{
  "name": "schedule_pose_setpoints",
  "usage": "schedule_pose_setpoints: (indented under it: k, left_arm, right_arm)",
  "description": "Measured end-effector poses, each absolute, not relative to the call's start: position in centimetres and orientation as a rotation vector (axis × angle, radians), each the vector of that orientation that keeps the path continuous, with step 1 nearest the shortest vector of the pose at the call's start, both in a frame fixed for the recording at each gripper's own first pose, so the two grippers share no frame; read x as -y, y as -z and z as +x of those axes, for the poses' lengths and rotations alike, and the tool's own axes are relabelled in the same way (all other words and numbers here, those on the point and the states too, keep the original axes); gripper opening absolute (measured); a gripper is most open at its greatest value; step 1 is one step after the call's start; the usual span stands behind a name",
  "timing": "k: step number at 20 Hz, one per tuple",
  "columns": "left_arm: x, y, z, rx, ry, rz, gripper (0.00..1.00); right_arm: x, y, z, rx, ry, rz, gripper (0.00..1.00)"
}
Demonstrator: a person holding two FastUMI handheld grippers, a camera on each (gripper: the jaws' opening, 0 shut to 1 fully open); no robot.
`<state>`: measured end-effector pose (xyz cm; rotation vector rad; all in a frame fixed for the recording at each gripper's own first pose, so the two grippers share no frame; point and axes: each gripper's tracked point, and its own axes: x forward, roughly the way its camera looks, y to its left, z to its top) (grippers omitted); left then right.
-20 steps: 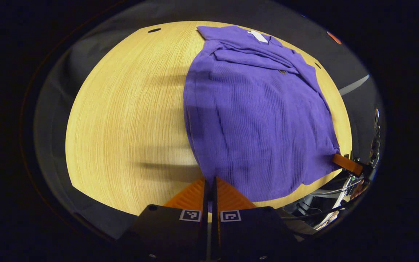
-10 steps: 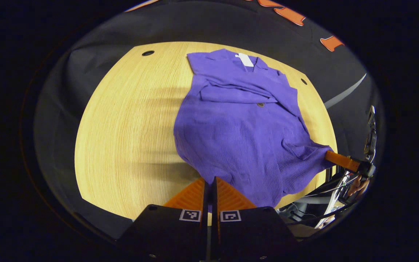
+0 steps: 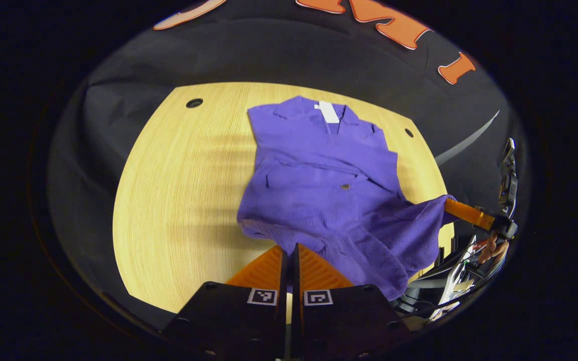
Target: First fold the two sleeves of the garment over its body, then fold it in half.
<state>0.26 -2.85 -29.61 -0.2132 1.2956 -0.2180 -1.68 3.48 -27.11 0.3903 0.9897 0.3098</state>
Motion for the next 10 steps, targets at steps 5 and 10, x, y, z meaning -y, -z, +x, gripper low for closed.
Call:
schedule_pose_setpoints:
  k: [5,10]
  left_arm:
    - [2.6,27.0,6.1,-1.232,0.221,-0.143,0.05]
    - [2.2,25.7,12.7,-1.202,0.196,-0.097,0.05]
  right_arm:
    - [-3.5,24.6,4.1,-0.922,-0.341,0.334,0.03]
    - [-4.0,24.0,10.2,-0.898,-0.363,0.300,0.03]
